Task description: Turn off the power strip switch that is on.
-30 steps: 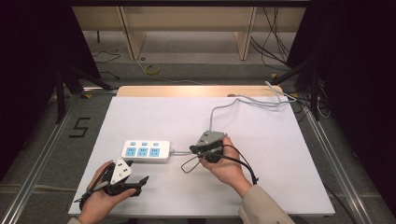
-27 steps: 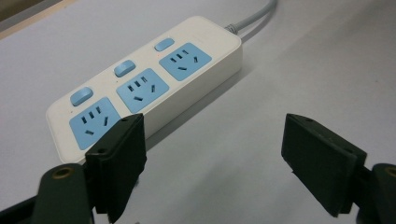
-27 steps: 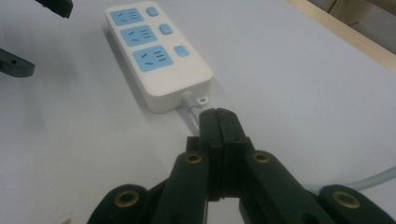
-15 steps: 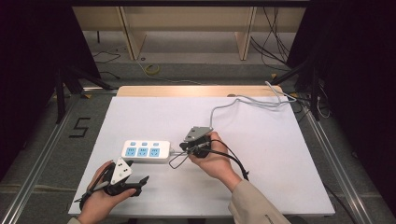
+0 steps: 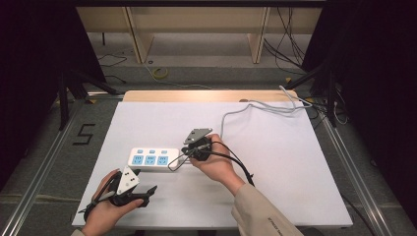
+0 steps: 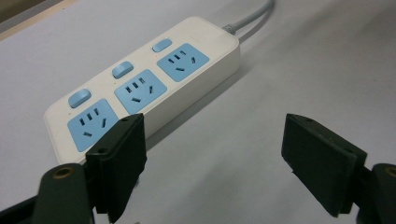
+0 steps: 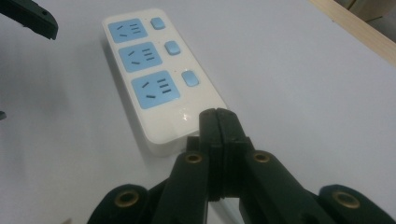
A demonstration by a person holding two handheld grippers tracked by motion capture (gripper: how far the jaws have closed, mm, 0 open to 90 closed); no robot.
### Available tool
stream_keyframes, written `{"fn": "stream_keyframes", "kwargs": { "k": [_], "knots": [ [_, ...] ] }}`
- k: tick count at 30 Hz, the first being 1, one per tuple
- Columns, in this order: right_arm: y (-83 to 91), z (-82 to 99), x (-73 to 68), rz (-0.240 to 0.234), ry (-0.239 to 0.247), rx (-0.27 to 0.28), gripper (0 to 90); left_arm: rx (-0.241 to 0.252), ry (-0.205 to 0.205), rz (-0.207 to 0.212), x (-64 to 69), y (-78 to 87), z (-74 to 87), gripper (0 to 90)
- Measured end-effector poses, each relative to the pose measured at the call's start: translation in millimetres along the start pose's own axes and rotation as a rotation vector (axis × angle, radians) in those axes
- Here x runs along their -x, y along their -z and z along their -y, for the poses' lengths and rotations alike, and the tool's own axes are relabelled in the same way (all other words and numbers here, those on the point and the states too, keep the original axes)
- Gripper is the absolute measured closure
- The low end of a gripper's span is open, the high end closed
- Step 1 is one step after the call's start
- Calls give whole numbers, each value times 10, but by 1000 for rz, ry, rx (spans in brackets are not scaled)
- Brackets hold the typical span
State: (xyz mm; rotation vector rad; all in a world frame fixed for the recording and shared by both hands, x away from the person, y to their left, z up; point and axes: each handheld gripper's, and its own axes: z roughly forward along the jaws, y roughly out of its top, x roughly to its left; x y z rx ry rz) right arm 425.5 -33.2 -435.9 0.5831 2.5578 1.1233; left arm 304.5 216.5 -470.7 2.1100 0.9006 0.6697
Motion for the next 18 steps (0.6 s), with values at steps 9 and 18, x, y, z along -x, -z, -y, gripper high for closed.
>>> {"fn": "stream_keyframes", "kwargs": {
  "k": [9, 18],
  "knots": [
    [-110, -98, -21, -13, 18, -20, 900, -3, -4, 2, 0, 1, -1, 221],
    [-197, -144, -24, -23, 26, -29, 900, -7, -7, 5, 1, 1, -2, 220]
  ]
}}
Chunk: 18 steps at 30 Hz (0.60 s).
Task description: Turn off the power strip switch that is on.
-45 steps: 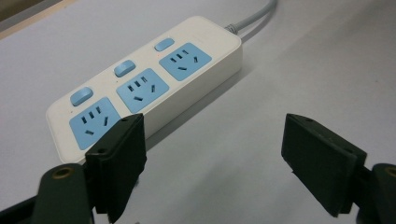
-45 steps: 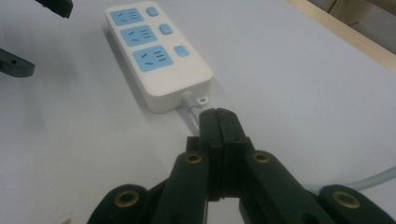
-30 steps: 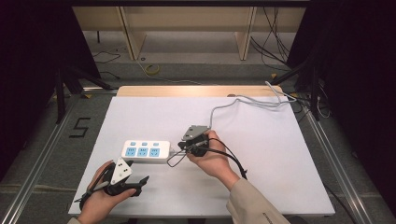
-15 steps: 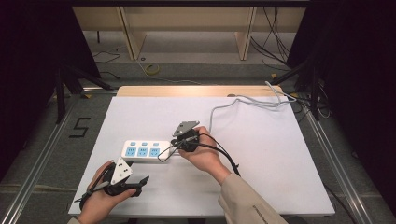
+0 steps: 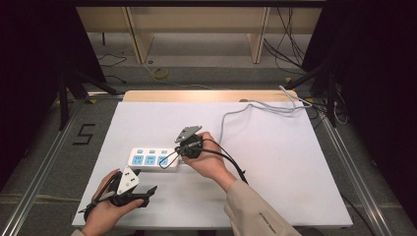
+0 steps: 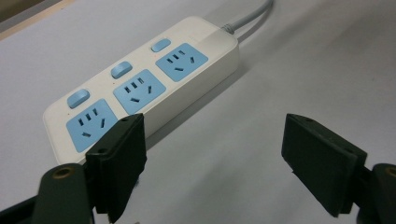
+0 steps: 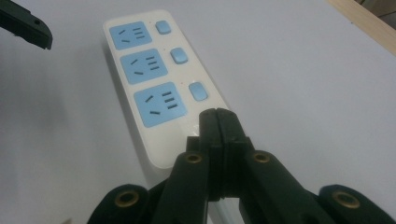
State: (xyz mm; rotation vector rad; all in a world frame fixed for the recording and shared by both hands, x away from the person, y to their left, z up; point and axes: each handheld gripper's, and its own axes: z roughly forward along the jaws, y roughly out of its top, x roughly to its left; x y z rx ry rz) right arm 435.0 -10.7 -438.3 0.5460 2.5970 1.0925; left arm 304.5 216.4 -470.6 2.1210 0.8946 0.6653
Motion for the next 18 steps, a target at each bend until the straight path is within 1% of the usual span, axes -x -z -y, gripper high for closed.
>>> {"fn": "stream_keyframes", "kwargs": {
  "k": [2, 3, 4, 5, 6, 7, 9, 10, 17, 18],
  "knots": [
    [-13, -7, 3, -2, -6, -8, 900, 1, 1, 1, 2, 0, -1, 220],
    [-19, -9, 11, -2, 2, -10, 900, 2, 1, 1, 3, -1, -1, 220],
    [-26, -16, 7, -1, -10, -13, 900, 2, 0, 0, 3, -1, -1, 220],
    [-35, -19, 18, -4, 6, -12, 900, 3, 0, 0, 4, 0, -2, 220],
    [-42, -27, 11, -2, -6, -15, 900, 2, 1, 0, 4, 0, -1, 220],
    [-50, -34, 18, -4, 4, -19, 900, 2, 0, 1, 4, 0, -1, 220],
    [-72, -53, 14, -4, -3, -20, 900, 2, 1, 0, 4, -1, -1, 220],
    [-96, -68, 15, -7, 0, -27, 900, 2, 1, 0, 4, -2, -1, 221],
    [-172, -107, 12, -15, 11, -34, 900, 4, 0, 0, 5, -1, -1, 220],
    [-182, -113, 5, -14, 6, -38, 900, 4, 0, 1, 5, 0, -1, 220]
  ]
}}
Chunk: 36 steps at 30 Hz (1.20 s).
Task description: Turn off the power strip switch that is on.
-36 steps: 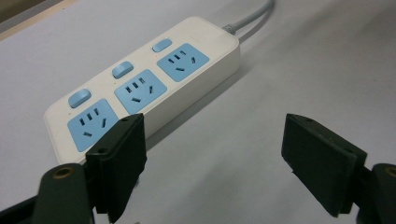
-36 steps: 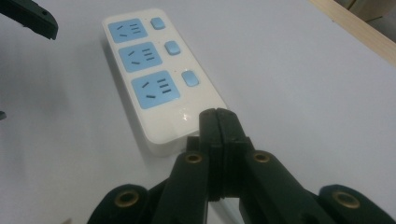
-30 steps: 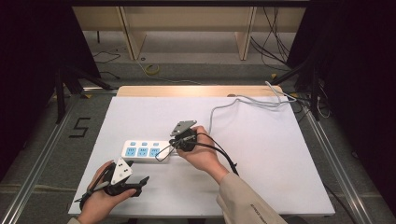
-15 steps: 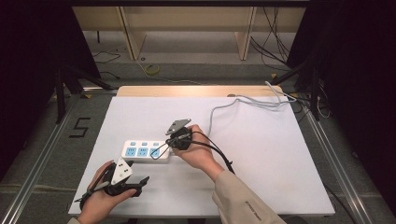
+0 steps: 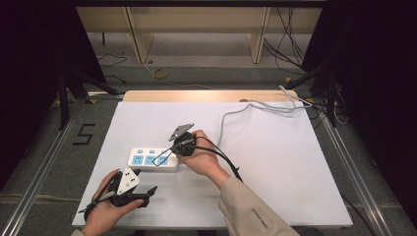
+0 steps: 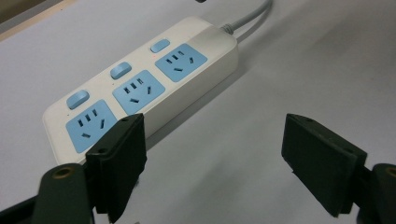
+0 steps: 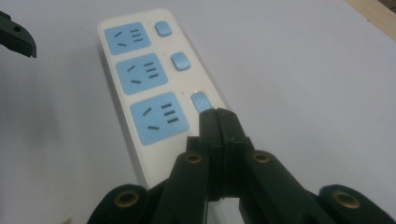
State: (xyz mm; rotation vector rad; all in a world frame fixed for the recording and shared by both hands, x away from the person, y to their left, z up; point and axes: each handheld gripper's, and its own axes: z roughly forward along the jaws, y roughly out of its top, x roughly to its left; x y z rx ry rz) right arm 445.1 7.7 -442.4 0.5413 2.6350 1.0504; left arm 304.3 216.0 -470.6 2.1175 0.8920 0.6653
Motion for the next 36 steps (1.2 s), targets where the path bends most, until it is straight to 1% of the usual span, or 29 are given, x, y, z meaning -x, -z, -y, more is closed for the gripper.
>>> {"fn": "stream_keyframes", "kwargs": {
  "k": [5, 6, 10, 15, 24, 26, 27, 29, 31, 32, 33, 35, 36],
  "knots": [
    [-39, -27, -4, -6, 5, -8, 900, 0, 0, 0, 2, 0, -2, 221],
    [-46, -36, -8, -5, 0, -5, 900, 0, 0, -1, 3, 0, -2, 221],
    [-82, -69, -6, -2, 8, -6, 900, 0, 0, 0, 3, -2, -2, 221],
    [-114, -86, -11, -8, -1, -7, 900, 1, 0, 1, 2, 0, -2, 221],
    [-169, -111, -23, -12, 0, -13, 900, 3, -5, -2, 5, -3, -4, 220],
    [-178, -120, -20, -16, 8, -17, 900, 4, -3, -1, 6, -3, -4, 221],
    [-185, -128, -24, -14, 0, -16, 900, 3, -2, -1, 7, -2, -3, 221],
    [-193, -136, -21, -17, 5, -20, 900, 3, -2, -1, 8, -2, -3, 221],
    [-207, -144, -22, -17, 0, -20, 900, 6, 0, 0, 9, -4, -3, 221],
    [-213, -148, -14, -20, 8, -25, 900, 6, 0, 0, 9, -4, -4, 221],
    [-228, -151, -20, -19, -2, -23, 900, 7, 2, 0, 11, -4, -3, 221],
    [-237, -152, -14, -18, 5, -22, 900, 5, 0, -1, 10, -3, -3, 221],
    [-242, -157, -18, -18, -1, -26, 900, 6, 0, -1, 10, -3, -3, 221]
  ]
}}
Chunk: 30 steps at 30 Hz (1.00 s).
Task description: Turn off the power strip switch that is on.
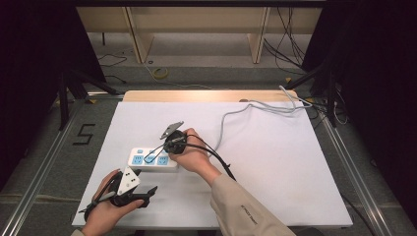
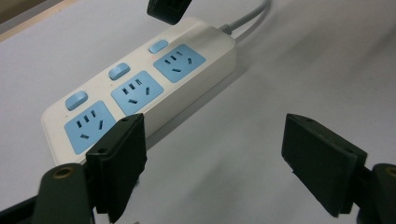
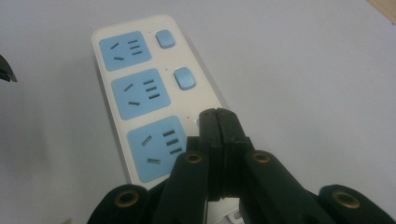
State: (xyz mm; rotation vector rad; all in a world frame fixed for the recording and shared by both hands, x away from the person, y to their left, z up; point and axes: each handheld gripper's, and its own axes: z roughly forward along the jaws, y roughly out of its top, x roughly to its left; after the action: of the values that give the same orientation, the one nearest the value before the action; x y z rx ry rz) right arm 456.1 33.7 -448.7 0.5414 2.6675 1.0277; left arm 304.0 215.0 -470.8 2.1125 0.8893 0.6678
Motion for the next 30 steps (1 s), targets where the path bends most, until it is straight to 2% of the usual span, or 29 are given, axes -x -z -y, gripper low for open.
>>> {"fn": "stream_keyframes", "kwargs": {
  "k": [30],
  "knots": [
    [-157, -107, 35, -5, -4, -42, 900, -9, -12, 6, 0, 5, -4, 221]
  ]
}}
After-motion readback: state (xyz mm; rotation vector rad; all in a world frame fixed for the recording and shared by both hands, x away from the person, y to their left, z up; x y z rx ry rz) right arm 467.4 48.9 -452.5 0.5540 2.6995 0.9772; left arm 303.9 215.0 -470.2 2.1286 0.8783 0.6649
